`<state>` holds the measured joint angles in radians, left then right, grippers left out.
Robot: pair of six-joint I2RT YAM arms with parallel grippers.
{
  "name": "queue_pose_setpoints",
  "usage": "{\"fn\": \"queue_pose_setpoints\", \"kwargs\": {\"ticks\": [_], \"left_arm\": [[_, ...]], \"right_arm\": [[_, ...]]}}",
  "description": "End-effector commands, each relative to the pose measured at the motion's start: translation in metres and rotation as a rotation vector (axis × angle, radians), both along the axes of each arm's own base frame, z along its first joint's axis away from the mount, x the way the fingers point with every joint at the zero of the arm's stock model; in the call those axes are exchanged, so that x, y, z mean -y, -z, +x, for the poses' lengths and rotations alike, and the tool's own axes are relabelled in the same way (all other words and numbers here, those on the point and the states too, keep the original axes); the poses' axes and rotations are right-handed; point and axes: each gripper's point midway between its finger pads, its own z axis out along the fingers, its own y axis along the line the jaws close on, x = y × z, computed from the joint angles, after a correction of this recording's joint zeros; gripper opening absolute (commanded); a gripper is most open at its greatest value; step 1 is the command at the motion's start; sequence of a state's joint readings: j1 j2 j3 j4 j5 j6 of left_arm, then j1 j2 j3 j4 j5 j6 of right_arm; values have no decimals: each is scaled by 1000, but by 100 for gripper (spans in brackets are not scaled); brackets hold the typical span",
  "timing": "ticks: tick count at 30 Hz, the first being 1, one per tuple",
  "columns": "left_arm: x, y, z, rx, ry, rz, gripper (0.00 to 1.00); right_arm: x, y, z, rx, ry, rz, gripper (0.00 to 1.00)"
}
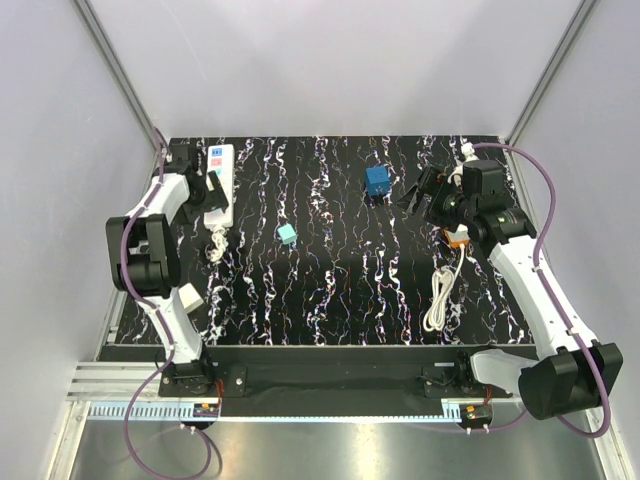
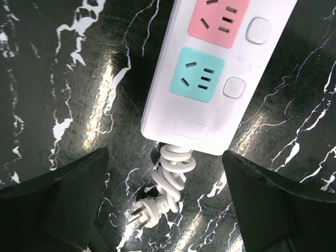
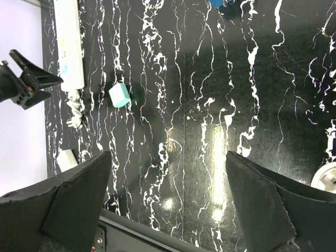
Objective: Insert the plug
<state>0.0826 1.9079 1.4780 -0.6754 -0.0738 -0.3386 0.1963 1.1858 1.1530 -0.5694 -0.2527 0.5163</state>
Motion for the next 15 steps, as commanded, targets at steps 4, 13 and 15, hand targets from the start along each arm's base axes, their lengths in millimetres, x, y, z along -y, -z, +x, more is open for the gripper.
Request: {"fn": "queue_pose_setpoints", "kwargs": {"ticks": [4,13,15], "left_arm": [[20,18,16,0,92,-9,96],[31,35,24,-34,113,17,84],[31,32,22,-27,104,14,74]], "right_arm": [[-5,-12,0,58,-27,24,96],[0,-24,-4,106,-12,14,96],[0,-26,-5,113,-12,17,96]]}}
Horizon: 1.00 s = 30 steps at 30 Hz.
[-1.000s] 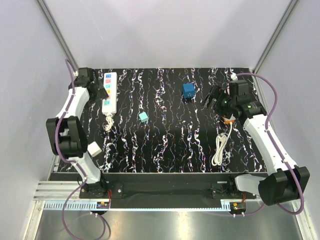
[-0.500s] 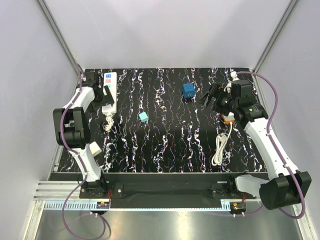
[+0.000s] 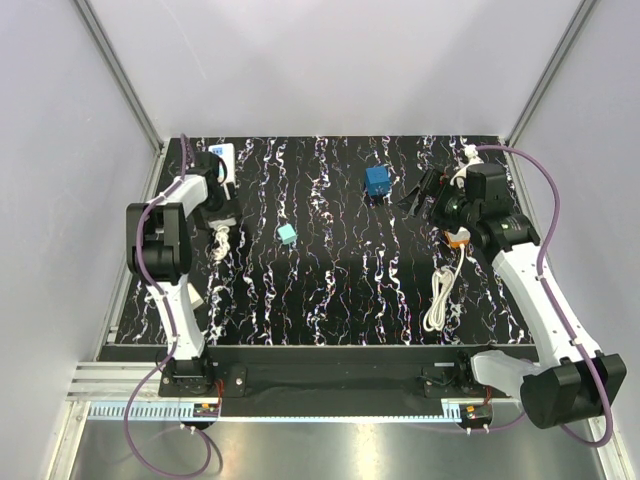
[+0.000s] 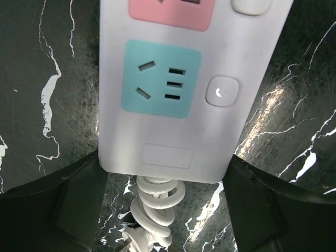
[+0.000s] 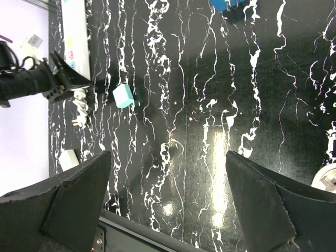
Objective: Insert the plug
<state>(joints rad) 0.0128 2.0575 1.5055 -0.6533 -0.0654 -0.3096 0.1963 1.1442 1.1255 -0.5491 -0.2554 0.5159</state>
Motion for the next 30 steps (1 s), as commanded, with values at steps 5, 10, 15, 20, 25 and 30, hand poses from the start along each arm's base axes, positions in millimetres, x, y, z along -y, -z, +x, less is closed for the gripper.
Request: {"fn": "queue_pose_setpoints", "kwargs": {"ticks": [5,10,15,20,25,30], "left_arm": [[39,-42,-1,110,55,8,51],[80,-62,-51,149,-7,-2,70],[100,-71,-89,134,-17,-99,94],[50,-96,-118,107,-148,79,98],[1,-101,-156,85,-397,89,99],[-57,-103,-187,136,-676,126,99]], "right_arm": [[-2,-21,0,79,-2,29,96],[-4,-18,-2,75,-11,41,96],[-4,-18,-7,83,-19,44,96],[-5,-27,-17,122,-41,47,96],[-4,-35,-22,154,-52,46,97],[-7,-36,-26,158,-76,54,97]]}}
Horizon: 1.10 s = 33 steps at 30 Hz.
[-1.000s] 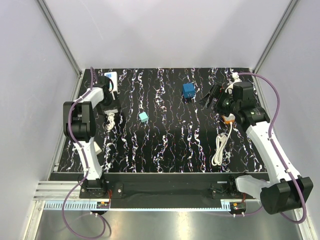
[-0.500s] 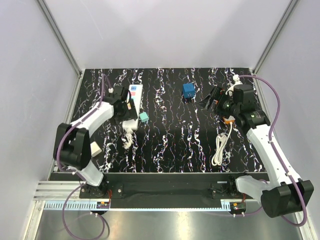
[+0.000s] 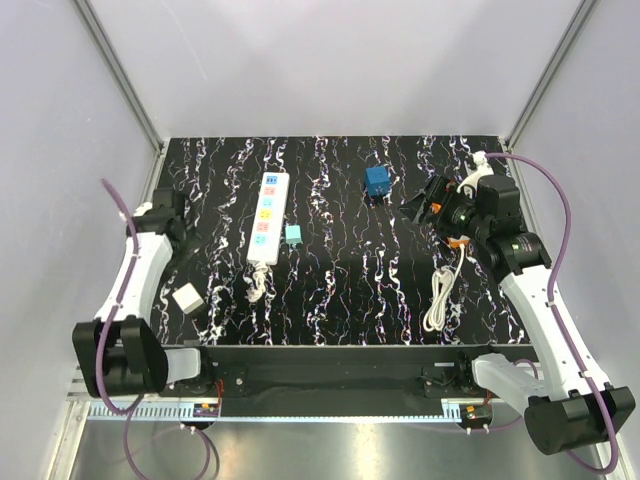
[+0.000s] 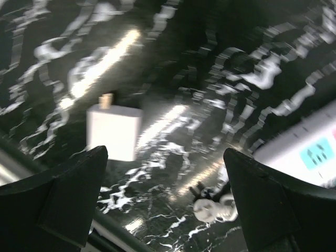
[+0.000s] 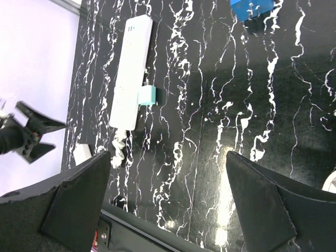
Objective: Insert the plug
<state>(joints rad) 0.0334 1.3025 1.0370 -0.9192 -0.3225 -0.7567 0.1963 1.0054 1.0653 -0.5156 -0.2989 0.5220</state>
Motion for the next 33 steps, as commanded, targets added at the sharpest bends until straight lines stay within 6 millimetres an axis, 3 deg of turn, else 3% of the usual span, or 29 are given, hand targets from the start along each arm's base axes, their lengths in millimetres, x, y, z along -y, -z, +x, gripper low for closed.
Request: {"fn": "queue_pose_setpoints", "kwargs": {"ticks": [1,5,6,9,15,20,22,25,26,29,30,31,33], "left_arm": [[-26,-3,-21,22,-177,50,99],[-23,24,-25,-34,-211,23,99],[-21,40,-33,-98,-214,19,99],[-20,61,-43,-172,-227,12,99],[-21,77,-39,-154,-253,15,97],[-15,97,-54,-195,-273,-17,88],[-11,100,-56,-192,-257,-32,81],[-8,99,-58,-175,-214,-35,61],[-4,97,-55,-156,-178,-44,48],[7,93,-51,-151,-82,-80,24],[10,90,-50,-151,-34,-83,6],[16,88,-48,-145,9,-102,0],[26,72,-35,-104,142,-95,0]], "right_arm": [[-5,-12,-2,62,-41,7,97],[-5,-11,-3,68,-45,12,98],[-7,-12,-3,72,-51,17,98],[-9,-12,-4,69,-68,21,98],[-10,-12,-4,67,-69,25,98],[-10,-9,-4,56,-68,29,98],[-10,-8,-4,54,-66,31,98],[-9,-3,-1,28,-39,42,97],[-9,-2,0,19,-34,45,96],[-10,1,0,-2,-33,57,96],[-10,1,0,-4,-30,60,96],[-10,0,0,-6,-27,65,95],[-11,0,-1,-11,-28,72,95]]}}
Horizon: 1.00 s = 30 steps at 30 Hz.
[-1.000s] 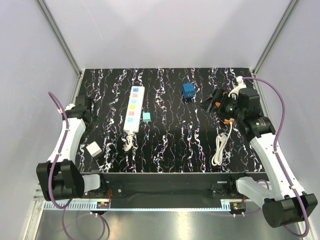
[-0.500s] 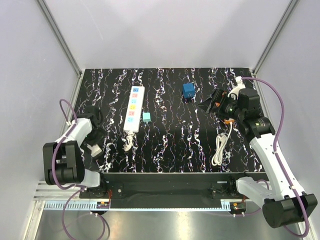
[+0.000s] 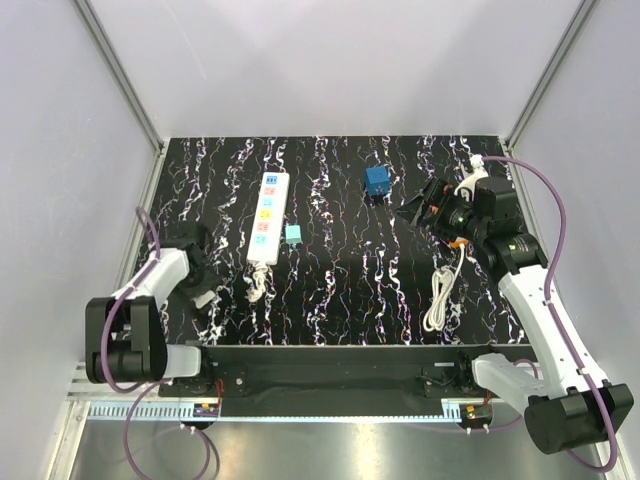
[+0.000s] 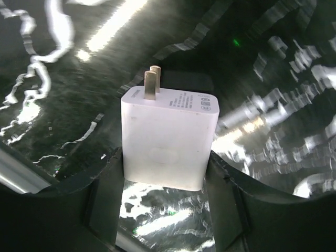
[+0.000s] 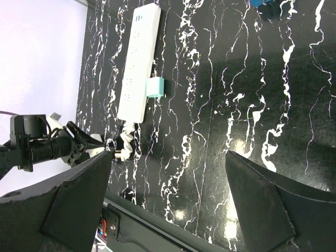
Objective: Insert the plug
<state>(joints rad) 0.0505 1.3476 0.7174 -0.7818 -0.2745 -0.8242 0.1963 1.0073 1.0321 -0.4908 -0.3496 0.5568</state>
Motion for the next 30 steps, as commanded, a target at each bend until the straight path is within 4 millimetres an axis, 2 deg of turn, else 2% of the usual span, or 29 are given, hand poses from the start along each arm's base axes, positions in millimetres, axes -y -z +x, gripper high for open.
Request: {"fn": "queue_pose_setpoints", "kwargs": {"ticks": [1,2,4,5,6,7,8,9,10,11,14,17,22,26,30], "left_arm": [[32,-33,31,129,300,-36,0],[43,-53,41,194,367,-26,0],[79,-77,48,263,585,-20,0],[98,-101,56,350,663,-20,0],[113,-112,56,389,760,-12,0],[147,-126,54,460,886,-39,0],[165,-144,52,539,951,-61,0],[180,-154,49,590,1021,-77,0],[210,-163,35,640,1139,-142,0],[226,-181,32,737,1192,-169,0],[266,-207,7,859,1361,-214,0],[292,-217,-15,910,1483,-213,0],[324,-216,-32,918,1621,-115,0],[348,-222,-33,928,1669,-66,0],[359,-224,-32,927,1690,-67,0]], "right_arm": [[-3,-8,2,17,5,31,95],[-4,-9,0,14,-4,37,95],[-6,-8,-1,1,-11,53,94],[-11,-10,-3,-4,-34,67,93],[-13,-11,-4,-10,-46,77,92],[-16,-10,-3,-27,-55,93,91],[-22,-12,-6,-39,-89,115,89],[-26,-10,-6,-64,-107,132,87],[-31,-12,-8,-74,-136,150,86],[-40,-17,-17,-88,-206,185,85],[-51,-21,-31,-131,-291,243,81],[-55,-30,-42,-136,-337,282,75],[-67,-42,-68,-165,-472,347,78],[-70,-31,-81,-209,-479,321,80],[-65,-20,-94,-224,-476,275,82]]}}
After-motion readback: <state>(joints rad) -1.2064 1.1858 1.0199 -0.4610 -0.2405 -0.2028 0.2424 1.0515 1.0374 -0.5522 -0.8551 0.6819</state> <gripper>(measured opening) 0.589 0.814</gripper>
